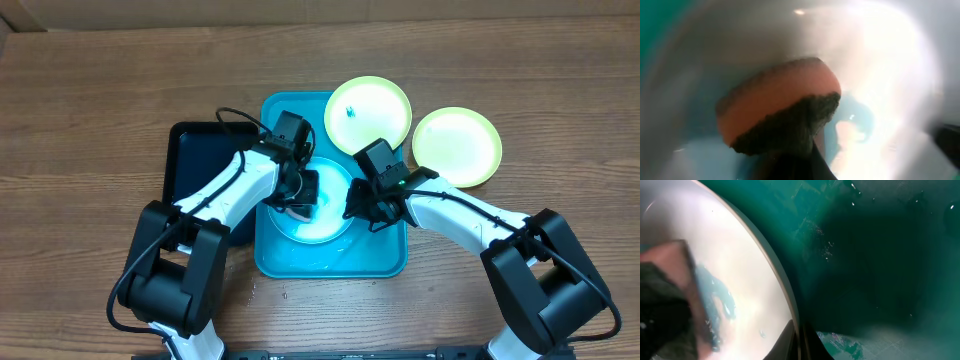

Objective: Clean dirty plates on tray and stack at the side
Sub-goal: 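Scrub the blue stain on the light blue plate with the sponge, then keep scrubbing the light blue plate in circles with the left gripper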

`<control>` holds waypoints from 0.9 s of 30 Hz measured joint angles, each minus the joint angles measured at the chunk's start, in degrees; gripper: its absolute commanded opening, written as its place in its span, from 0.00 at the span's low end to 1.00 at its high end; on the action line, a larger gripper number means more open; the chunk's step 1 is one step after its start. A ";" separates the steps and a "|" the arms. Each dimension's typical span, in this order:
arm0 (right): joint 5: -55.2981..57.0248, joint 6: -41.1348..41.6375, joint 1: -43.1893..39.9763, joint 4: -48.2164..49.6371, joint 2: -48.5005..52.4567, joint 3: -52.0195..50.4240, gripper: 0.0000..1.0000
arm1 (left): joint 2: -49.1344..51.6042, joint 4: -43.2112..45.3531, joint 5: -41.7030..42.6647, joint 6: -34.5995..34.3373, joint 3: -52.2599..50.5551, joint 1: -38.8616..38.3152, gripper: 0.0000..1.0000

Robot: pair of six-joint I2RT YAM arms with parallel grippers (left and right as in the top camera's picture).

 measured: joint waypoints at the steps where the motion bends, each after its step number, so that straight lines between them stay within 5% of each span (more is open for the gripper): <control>1: 0.00 -0.02 0.00 0.04 0.02 0.00 0.04 | 0.00 0.68 1.81 0.00 -0.17 -0.11 0.05; 9: -0.07 0.00 0.02 0.07 0.00 0.00 0.04 | 0.00 1.27 11.61 0.02 1.14 0.04 0.04; 17: -0.26 0.02 0.02 0.15 0.00 0.00 0.04 | 0.42 -14.08 9.22 1.60 22.03 5.46 0.04; 27: -0.35 0.02 0.02 0.15 0.00 0.00 0.04 | 0.59 -10.86 -0.63 1.55 9.20 1.38 0.04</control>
